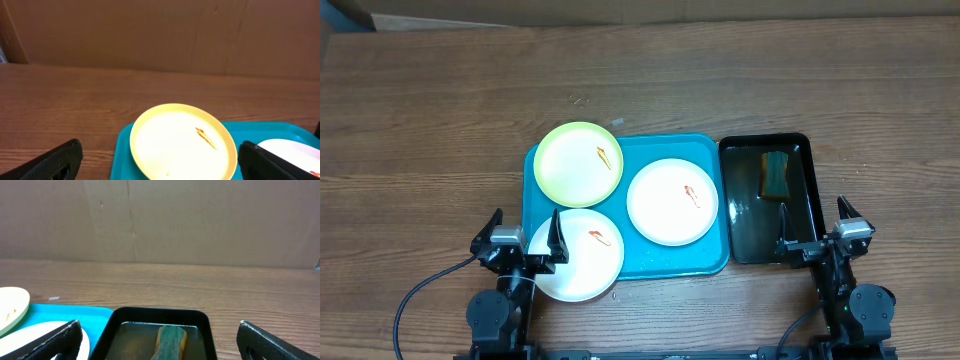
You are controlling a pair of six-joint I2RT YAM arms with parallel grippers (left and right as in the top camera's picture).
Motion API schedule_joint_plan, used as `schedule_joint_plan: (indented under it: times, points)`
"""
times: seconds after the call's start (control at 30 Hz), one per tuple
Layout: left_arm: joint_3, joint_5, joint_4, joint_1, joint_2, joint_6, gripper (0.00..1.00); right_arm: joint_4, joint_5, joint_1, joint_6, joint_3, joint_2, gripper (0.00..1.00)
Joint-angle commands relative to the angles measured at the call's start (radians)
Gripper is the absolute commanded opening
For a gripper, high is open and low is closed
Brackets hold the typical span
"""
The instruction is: Clean dirty plates on tray and stack at the side
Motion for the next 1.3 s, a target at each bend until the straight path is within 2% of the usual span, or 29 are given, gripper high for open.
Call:
schedule_joint_plan:
  times: [0.0, 0.13, 0.23, 0.4, 0.5, 0.6, 0.7, 0.83, 0.87, 0.9, 0.93, 1.0, 1.17, 1.27]
  points:
    - [-0.004, -0.026, -0.009, 0.0, -0.008, 0.023, 1.0, 0.002, 0.006, -0.005, 0.004, -0.011, -0.01, 1.0]
    - [0.004, 0.01, -0.016, 0.0, -0.006, 0.014, 1.0, 0.002, 0.006, -0.005, 0.004, -0.011, -0.01, 1.0]
    - [0.072, 0.08, -0.093, 0.0, 0.019, -0.03, 1.0, 0.003, 0.006, -0.005, 0.004, -0.011, -0.01, 1.0]
    - [0.312, 0.11, -0.222, 0.0, 0.212, -0.025, 1.0, 0.002, 0.006, -0.005, 0.004, -0.011, -0.01, 1.0]
    - [0.551, 0.153, -0.359, -0.003, 0.441, 0.021, 1.0, 0.002, 0.006, -0.005, 0.004, -0.011, -0.01, 1.0]
    - [0.934, 0.166, -0.711, -0.013, 0.818, 0.057, 1.0, 0.003, 0.006, -0.005, 0.004, -0.011, -0.01, 1.0]
    - [1.207, 0.183, -0.969, -0.038, 1.107, 0.053, 1.0, 0.002, 0.006, -0.005, 0.004, -0.011, -0.01, 1.0]
    - [1.476, 0.249, -1.175, -0.044, 1.421, 0.026, 1.0, 0.002, 0.006, -0.005, 0.004, -0.011, -0.01, 1.0]
    - [1.519, 0.296, -1.209, -0.044, 1.482, 0.026, 0.93, 0.002, 0.006, -0.005, 0.004, -0.011, -0.01, 1.0]
    - [1.548, 0.348, -1.231, -0.046, 1.535, 0.026, 0.82, 0.002, 0.006, -0.005, 0.004, -0.011, -0.01, 1.0]
    - [1.558, 0.383, -1.234, -0.05, 1.574, 0.026, 0.75, 0.002, 0.006, -0.005, 0.004, -0.011, -0.01, 1.0]
    - [1.556, 0.42, -1.23, -0.065, 1.639, 0.018, 0.67, 0.003, 0.006, -0.005, 0.004, -0.011, -0.01, 1.0]
    - [1.537, 0.3, -1.234, -0.162, 1.728, -0.03, 0.71, 0.003, 0.006, -0.005, 0.004, -0.011, -0.01, 1.0]
    - [1.523, 0.184, -1.217, -0.244, 1.738, -0.083, 0.84, 0.002, 0.006, -0.005, 0.004, -0.011, -0.01, 1.0]
